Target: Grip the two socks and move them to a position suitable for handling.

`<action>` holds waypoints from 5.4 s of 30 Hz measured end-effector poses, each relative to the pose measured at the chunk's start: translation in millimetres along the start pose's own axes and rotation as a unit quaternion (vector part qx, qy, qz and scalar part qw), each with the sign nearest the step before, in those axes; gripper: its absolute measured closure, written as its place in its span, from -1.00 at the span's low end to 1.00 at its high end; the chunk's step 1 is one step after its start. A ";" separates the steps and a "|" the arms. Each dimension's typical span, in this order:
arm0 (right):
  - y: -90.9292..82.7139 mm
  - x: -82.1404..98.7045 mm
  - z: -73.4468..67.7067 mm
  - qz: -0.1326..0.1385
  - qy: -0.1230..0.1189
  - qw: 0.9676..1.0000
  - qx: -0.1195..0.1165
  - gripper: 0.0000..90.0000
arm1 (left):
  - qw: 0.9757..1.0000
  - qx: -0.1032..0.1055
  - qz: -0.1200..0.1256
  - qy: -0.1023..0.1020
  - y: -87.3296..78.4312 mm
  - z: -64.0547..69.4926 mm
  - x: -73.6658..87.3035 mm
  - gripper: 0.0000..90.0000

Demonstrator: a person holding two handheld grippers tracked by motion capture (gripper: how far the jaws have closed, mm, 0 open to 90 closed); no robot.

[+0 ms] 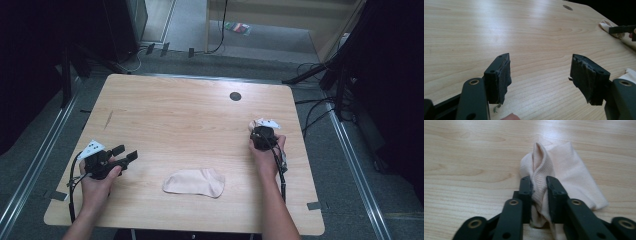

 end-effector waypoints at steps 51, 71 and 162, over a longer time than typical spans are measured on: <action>-69.0 -37.2 -224.6 0.029 -0.103 0.966 -0.236 0.54 | 1.000 -0.007 -0.018 0.014 10.0 2.8 9.4 -0.18; -60.6 -30.8 -224.8 0.011 -0.066 0.971 -0.228 1.00 | 0.995 0.012 -0.077 0.061 64.3 74.6 12.9 0.04; -93.8 -33.6 -142.3 0.067 -0.027 0.975 -0.208 0.92 | 0.989 0.004 -0.112 0.091 57.7 72.4 -7.5 0.98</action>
Point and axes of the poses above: each handheld gripper's, and its own axes: y roughly forward along the jaws, x roughly out of its underside, z roughly to its right, the point moved 10 cm from there along y, roughly forward along the jaws, and after that the axes turned 13 degrees about -y, right-handed, at the moved point
